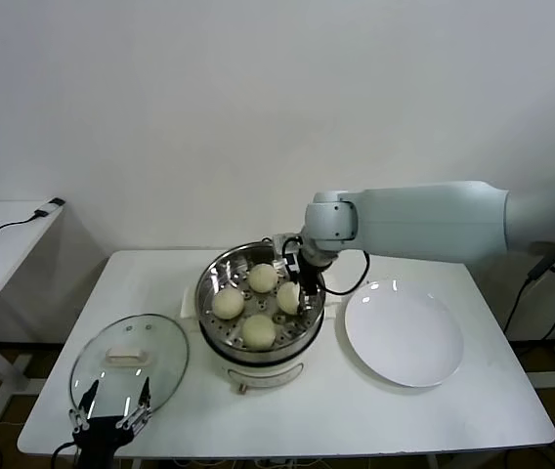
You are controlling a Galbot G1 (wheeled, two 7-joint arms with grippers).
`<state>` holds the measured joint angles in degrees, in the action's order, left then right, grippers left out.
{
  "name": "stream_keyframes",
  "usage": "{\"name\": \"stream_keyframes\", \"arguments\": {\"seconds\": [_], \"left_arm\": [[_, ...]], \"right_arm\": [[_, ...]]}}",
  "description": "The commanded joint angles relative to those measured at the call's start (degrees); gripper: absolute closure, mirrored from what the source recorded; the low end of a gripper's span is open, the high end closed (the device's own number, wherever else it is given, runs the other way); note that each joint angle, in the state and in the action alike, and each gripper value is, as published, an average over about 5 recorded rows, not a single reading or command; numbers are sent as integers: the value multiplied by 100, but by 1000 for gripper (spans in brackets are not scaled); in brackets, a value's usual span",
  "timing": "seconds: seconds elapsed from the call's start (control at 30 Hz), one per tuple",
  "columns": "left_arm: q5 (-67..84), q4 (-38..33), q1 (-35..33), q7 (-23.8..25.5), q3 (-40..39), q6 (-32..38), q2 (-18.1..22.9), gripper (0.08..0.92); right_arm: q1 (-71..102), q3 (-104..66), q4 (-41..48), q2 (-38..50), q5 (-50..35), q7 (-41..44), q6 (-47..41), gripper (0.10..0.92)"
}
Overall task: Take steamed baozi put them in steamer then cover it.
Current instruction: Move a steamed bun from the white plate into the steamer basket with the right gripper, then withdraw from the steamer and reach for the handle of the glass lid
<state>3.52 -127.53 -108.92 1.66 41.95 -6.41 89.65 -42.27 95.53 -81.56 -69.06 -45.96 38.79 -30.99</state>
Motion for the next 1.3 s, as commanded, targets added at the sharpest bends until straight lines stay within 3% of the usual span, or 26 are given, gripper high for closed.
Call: {"name": "stream_keyframes", "arguments": {"seconds": [0.03, 0.13, 0.3, 0.5, 0.57, 0.77, 0.9, 1.13, 1.3], "left_arm": [[-11, -1, -2, 2, 1, -5, 5, 177], [-10, -2, 8, 2, 7, -8, 5, 177], [-1, -3, -3, 0, 19, 4, -2, 177], [-24, -5, 16, -3, 24, 9, -12, 177], [-26, -6, 20, -5, 23, 16, -13, 177], [93, -6, 43, -16, 55, 33, -45, 177], [235, -5, 122, -25, 73, -72, -88, 177], [473, 44, 382, -59, 62, -117, -182, 177], [507, 106, 636, -23, 95, -122, -278, 177]], "right_arm": [[386, -64, 234, -129, 221, -203, -45, 304], [335, -151, 238, -80, 128, -126, 135, 298], [-163, -321, 177, 156, -196, 395, 631, 219], [-713, -799, 166, 840, -824, 791, 966, 203], [-603, -1196, 177, 1174, -1064, 372, 846, 203], [1018, -3552, 165, 2186, -1306, -2391, 850, 203], [2400, -5238, -67, 2817, -1344, -3629, 967, 203], [5910, -8097, -1044, 3892, -814, -3965, 1535, 203], [9044, -10790, -1597, 3878, -165, -3861, 1916, 203]]}}
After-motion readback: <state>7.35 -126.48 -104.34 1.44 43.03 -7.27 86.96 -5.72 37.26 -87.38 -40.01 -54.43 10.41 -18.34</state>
